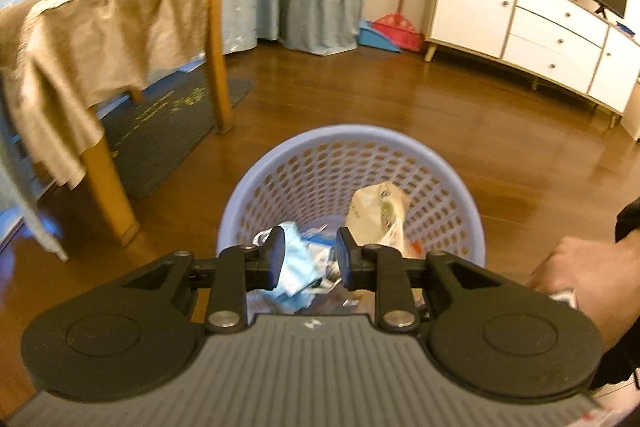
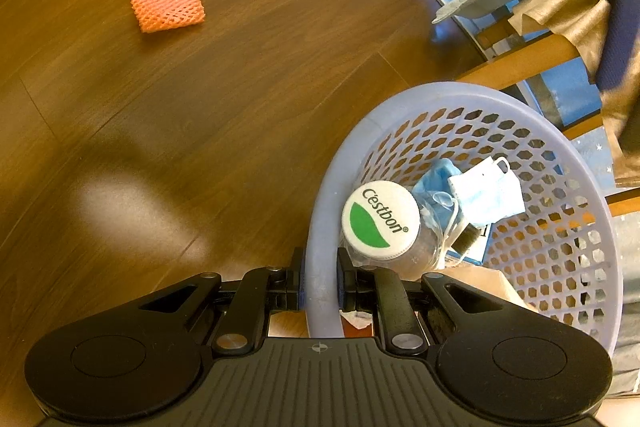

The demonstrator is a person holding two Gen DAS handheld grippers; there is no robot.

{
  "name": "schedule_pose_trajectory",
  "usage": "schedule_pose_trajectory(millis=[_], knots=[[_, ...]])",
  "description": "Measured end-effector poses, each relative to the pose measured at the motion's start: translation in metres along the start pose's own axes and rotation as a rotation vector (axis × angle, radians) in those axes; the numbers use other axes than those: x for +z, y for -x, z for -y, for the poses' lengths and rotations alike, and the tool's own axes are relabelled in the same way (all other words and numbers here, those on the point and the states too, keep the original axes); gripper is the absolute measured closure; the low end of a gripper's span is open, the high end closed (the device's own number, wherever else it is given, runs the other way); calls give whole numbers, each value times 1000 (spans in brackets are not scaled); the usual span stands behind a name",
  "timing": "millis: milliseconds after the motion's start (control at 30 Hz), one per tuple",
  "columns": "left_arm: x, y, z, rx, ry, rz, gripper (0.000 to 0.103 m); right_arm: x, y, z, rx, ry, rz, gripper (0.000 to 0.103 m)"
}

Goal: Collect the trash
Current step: 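Open the left gripper to drop the paper packet into the basket, then move the open left gripper down to the orange foam net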

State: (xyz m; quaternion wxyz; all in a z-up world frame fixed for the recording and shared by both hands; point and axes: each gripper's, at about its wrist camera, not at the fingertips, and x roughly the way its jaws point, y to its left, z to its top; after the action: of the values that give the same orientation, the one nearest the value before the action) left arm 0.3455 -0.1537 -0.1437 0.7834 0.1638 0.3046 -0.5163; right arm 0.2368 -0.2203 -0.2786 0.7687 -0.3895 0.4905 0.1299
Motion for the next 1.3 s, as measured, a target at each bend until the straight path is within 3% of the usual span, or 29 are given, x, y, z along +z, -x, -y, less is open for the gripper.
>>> schedule_pose_trajectory(millis=[533,867,1133,1300], knots=[[-55,45,-36,143,84,-48,78,0,-1,-3,1,35,-2,92],[-95,72,-54,245,163,-98,71,-1,-2,-9,0,69,-2,92],[-127,84,-64,320,212,-136,56,0,-1,-15,3,94,-2,92],[-150,88,-68,363,221,-183,53,3,1,-18,10,103,3,92]])
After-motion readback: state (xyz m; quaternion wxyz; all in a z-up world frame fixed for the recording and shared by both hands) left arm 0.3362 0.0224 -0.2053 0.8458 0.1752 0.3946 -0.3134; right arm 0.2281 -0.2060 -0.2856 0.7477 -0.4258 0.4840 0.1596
